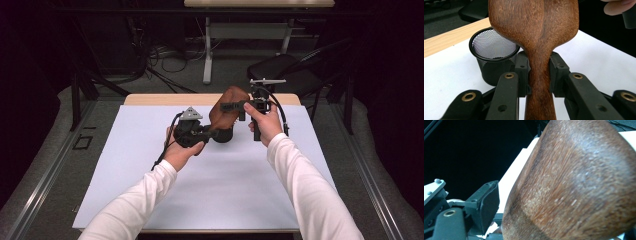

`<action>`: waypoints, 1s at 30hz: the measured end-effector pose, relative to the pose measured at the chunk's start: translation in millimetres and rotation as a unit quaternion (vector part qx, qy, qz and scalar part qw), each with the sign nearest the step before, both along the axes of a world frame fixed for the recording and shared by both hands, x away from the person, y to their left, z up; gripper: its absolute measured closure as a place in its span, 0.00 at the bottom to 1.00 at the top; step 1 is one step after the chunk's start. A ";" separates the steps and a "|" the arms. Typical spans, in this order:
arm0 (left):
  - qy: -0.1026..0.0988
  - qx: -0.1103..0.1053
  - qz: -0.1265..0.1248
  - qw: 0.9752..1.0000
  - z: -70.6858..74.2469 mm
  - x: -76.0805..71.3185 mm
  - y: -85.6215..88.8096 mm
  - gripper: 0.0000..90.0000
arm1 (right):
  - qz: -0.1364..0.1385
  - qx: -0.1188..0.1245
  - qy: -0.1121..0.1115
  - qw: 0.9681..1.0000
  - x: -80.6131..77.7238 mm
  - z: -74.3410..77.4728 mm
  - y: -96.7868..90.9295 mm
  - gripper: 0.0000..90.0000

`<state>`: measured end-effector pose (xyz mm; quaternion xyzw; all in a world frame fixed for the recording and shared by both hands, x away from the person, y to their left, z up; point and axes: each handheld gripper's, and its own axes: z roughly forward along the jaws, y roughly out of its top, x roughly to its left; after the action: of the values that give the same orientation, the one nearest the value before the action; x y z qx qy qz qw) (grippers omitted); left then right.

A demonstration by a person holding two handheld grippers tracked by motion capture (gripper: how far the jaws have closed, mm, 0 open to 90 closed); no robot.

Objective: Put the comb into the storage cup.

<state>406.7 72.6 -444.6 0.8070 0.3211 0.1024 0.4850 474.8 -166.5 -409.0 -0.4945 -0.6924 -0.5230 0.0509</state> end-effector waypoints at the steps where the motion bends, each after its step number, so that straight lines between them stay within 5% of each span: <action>1: 0.000 0.000 0.000 1.000 0.0 0.0 0.0 0.81 | 0.000 0.000 0.000 1.000 0.0 0.0 0.0 0.19; 11: 0.001 -0.001 0.000 1.000 1.0 -0.3 1.1 0.81 | -0.013 0.022 -0.005 1.000 1.4 -1.3 -3.7 0.34; 17: 0.000 0.000 -0.001 1.000 0.9 0.1 1.3 0.81 | -0.017 0.055 0.002 0.998 2.6 -4.9 -7.6 0.38; 30: 0.002 0.004 0.000 1.000 -1.5 0.9 0.8 0.81 | -0.009 0.082 0.015 0.996 3.9 -8.7 -9.8 0.45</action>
<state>407.6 73.4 -446.1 0.8092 0.3217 0.1020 0.4810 478.8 -176.3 -417.6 -0.5029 -0.6414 -0.5713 0.0967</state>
